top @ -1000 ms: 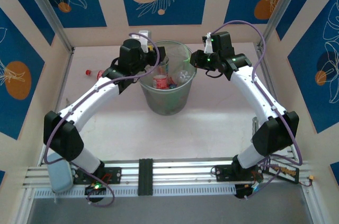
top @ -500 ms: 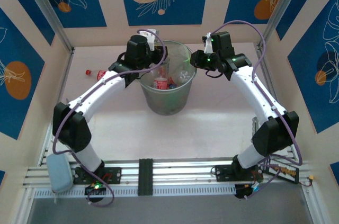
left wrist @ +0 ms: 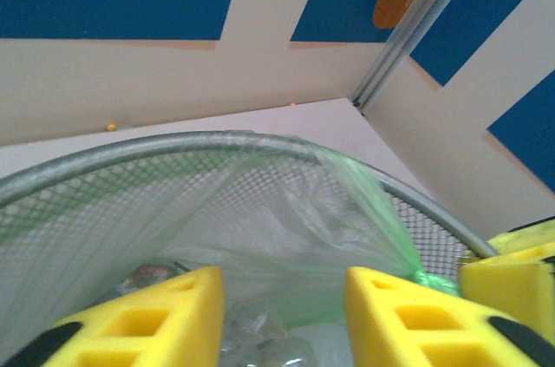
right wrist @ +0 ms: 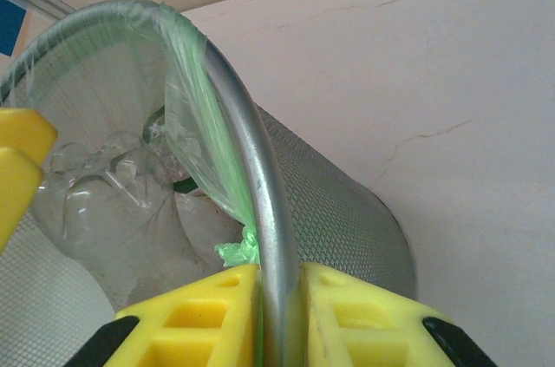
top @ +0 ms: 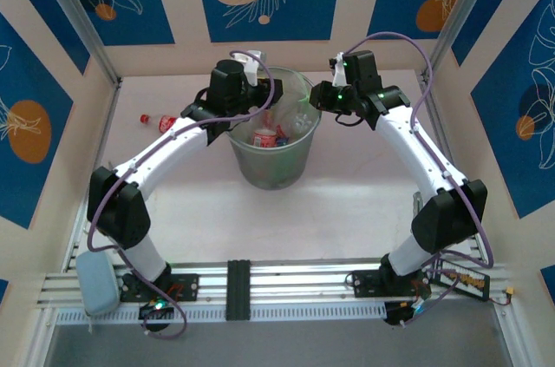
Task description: Put the plastic bottles in the bin
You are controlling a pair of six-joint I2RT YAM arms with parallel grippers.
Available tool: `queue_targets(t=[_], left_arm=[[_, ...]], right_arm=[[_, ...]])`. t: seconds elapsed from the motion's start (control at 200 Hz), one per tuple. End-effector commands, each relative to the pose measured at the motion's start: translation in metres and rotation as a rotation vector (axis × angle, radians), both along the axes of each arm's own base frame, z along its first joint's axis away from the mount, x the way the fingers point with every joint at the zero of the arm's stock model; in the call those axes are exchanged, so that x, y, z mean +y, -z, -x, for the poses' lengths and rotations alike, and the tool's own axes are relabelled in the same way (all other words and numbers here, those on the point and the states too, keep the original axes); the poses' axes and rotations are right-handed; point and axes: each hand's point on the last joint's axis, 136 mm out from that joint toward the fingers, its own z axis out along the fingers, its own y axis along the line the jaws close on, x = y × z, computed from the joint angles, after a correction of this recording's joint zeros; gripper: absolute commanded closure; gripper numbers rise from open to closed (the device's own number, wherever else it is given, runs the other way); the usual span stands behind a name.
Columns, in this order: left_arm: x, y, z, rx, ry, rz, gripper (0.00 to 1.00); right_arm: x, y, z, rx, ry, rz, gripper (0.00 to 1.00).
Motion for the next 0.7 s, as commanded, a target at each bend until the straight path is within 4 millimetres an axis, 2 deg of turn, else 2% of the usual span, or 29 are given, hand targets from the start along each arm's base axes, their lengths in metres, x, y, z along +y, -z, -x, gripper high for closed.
queue_targets(t=[0.0, 0.09, 0.15, 0.295, 0.37, 0.465, 0.55, 0.62, 0.695], left_arm=[[-0.017, -0.011, 0.018, 0.015, 0.105, 0.014, 0.53], [-0.024, -0.025, 0.023, 0.002, 0.149, 0.040, 0.50], [-0.022, -0.034, 0.025, -0.013, 0.149, 0.044, 0.50], [0.001, -0.068, 0.030, -0.077, 0.080, 0.036, 0.40], [0.021, -0.082, 0.029, -0.084, 0.022, 0.021, 0.35], [0.055, -0.092, 0.025, -0.042, -0.084, 0.024, 0.26], [0.098, -0.093, 0.017, 0.013, -0.206, 0.055, 0.23], [0.139, -0.084, 0.010, 0.069, -0.326, 0.083, 0.22], [0.186, -0.064, 0.002, 0.150, -0.448, 0.132, 0.20]], right_arm=[[0.008, 0.012, 0.010, 0.060, -0.040, 0.019, 0.79], [0.010, 0.013, 0.010, 0.062, -0.042, 0.018, 0.80], [0.011, 0.014, 0.010, 0.063, -0.044, 0.019, 0.79], [0.012, 0.012, 0.010, 0.060, -0.044, 0.023, 0.80], [0.011, 0.012, 0.009, 0.059, -0.043, 0.024, 0.80], [0.011, 0.011, 0.009, 0.054, -0.042, 0.021, 0.80], [0.012, 0.009, 0.010, 0.050, -0.042, 0.014, 0.80], [0.012, 0.008, 0.011, 0.048, -0.045, 0.009, 0.80], [0.013, 0.006, 0.012, 0.041, -0.048, 0.007, 0.80]])
